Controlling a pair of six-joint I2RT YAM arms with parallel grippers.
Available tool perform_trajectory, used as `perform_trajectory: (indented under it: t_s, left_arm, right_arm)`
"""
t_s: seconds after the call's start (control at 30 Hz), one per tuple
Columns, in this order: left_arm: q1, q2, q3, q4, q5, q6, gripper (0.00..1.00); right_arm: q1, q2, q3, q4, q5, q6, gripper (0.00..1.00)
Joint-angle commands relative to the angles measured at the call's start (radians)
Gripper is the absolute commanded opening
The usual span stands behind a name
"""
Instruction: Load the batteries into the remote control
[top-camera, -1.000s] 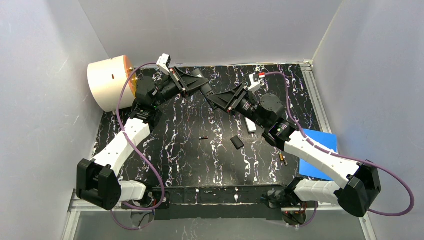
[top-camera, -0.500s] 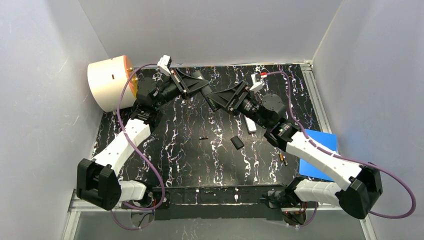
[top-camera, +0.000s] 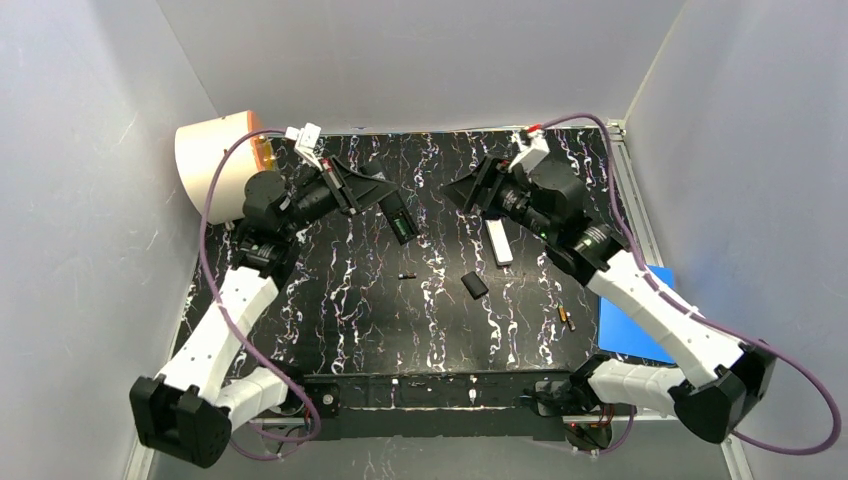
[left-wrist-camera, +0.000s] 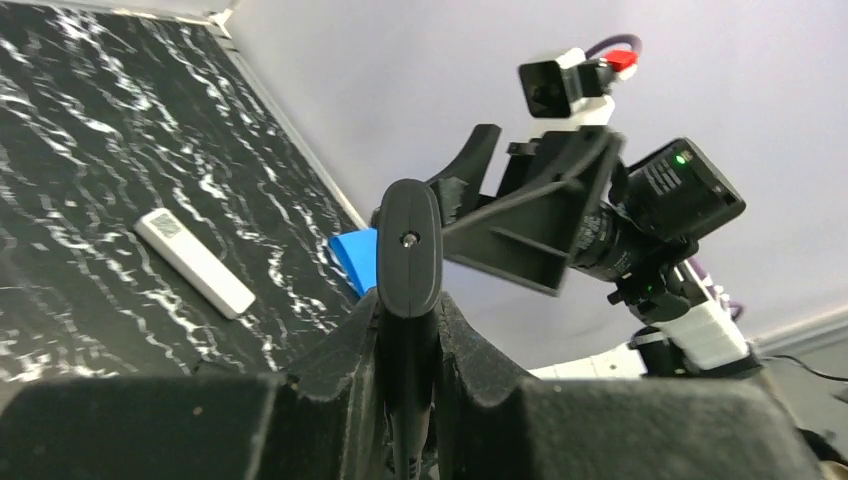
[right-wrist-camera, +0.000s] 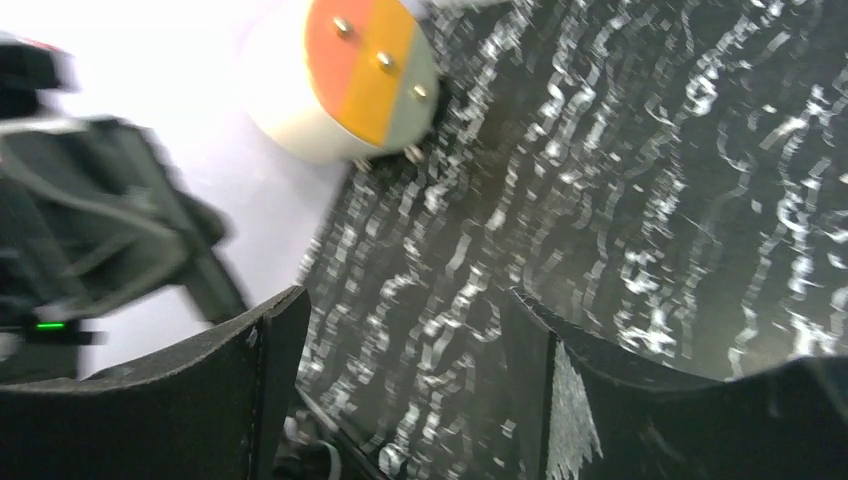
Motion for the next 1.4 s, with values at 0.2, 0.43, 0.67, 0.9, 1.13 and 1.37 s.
perform_trajectory:
  t_s: [0.2,0.43,0.67,0.9,1.13,1.37]
  left_arm:
    - [0.014,-0.167,0.036,-0.387,-0.243,0.232,0.00]
    - [0.015,-0.209,0.014,-0.306,-0.134,0.233,0.00]
    - [0.015,-0.198,0.015,-0.097,0.164,0.183,0.00]
    - [0.015,-0.217,0.001,-0.097,0.165,0.180,0.00]
    - [0.014,-0.228,-0.024,-0.097,0.160,0.175,0.00]
    - [0.015,-0.212,-0.021,-0.097,0.162,0.178,0.00]
  right_arm:
    - [0.033,0.346,0.018,-0.179,-0.143,-0.233,0.69]
    - [0.110,0.550,0.145,-0.279,0.092,-0.031,0.63]
    - [0.115,0.665,0.145,-0.252,0.017,0.296,0.61]
    - [0.115,0.756,0.188,-0.346,-0.019,0.511,0.60]
    - [0.116,0.820,0.233,-0.399,-0.007,0.652,0.58]
    - [0.123,0.886,0.307,-0.446,-0.006,0.734,0.56]
